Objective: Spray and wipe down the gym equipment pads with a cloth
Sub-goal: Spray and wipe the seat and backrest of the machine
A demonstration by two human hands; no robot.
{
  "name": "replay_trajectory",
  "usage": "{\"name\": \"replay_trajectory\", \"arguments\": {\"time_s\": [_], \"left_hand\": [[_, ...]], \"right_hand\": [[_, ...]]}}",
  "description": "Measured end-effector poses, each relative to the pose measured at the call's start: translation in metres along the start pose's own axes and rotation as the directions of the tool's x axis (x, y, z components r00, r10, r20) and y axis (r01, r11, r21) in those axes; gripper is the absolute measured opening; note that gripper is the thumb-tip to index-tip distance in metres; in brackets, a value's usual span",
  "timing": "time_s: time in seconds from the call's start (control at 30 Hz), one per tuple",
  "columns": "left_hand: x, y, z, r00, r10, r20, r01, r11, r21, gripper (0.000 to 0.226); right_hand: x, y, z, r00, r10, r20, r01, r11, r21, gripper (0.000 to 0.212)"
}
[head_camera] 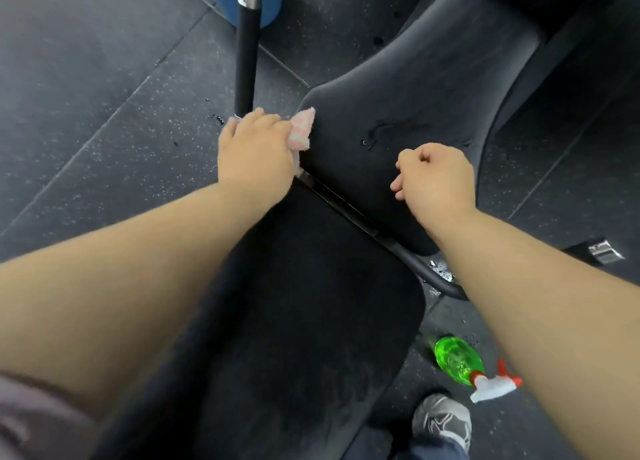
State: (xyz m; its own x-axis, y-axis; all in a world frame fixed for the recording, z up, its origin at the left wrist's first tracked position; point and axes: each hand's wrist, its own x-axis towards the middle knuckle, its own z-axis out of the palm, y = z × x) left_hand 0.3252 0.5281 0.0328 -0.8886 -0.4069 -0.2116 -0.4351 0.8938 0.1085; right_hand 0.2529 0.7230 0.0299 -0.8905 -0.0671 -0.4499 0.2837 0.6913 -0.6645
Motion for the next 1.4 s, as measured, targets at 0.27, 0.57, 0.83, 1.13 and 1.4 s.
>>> {"name": "replay_trajectory", "arguments": {"time_s": [0.27, 0.57, 0.83, 1.13, 1.4], "left_hand": [[-0.017, 0.051, 0.062, 0.953, 0.039, 0.3, -0.154, 0.916, 0.37, 0.038], [-0.081, 0.115, 0.086, 0.879, 0.331, 0.344, -0.323, 0.943, -0.081, 0.052], [-0.147, 0.19, 0.087, 0.738, 0.35, 0.577, 0.023, 0.842, -0.54, 0.022], [-0.078, 0.112, 0.047, 0.856, -0.437, 0.278, 0.442, 0.337, -0.831, 0.028], [0.021, -0.015, 0.029, 0.613, -0.745, 0.264, 0.401, 0.005, -0.916, 0.028]], "right_hand": [[-0.006, 0.074, -0.01, 0.996, -0.078, -0.051, 0.079, 0.997, 0.025, 0.028], [-0.012, 0.108, -0.032, 0.992, -0.084, -0.091, 0.096, 0.986, 0.136, 0.027], [-0.023, 0.126, -0.067, 0.994, -0.028, -0.102, 0.04, 0.991, 0.125, 0.023], [-0.03, 0.075, -0.054, 0.99, -0.129, 0.066, 0.125, 0.991, 0.05, 0.022], [-0.014, 0.012, 0.019, 0.953, -0.261, 0.154, 0.264, 0.965, 0.004, 0.024]]}}
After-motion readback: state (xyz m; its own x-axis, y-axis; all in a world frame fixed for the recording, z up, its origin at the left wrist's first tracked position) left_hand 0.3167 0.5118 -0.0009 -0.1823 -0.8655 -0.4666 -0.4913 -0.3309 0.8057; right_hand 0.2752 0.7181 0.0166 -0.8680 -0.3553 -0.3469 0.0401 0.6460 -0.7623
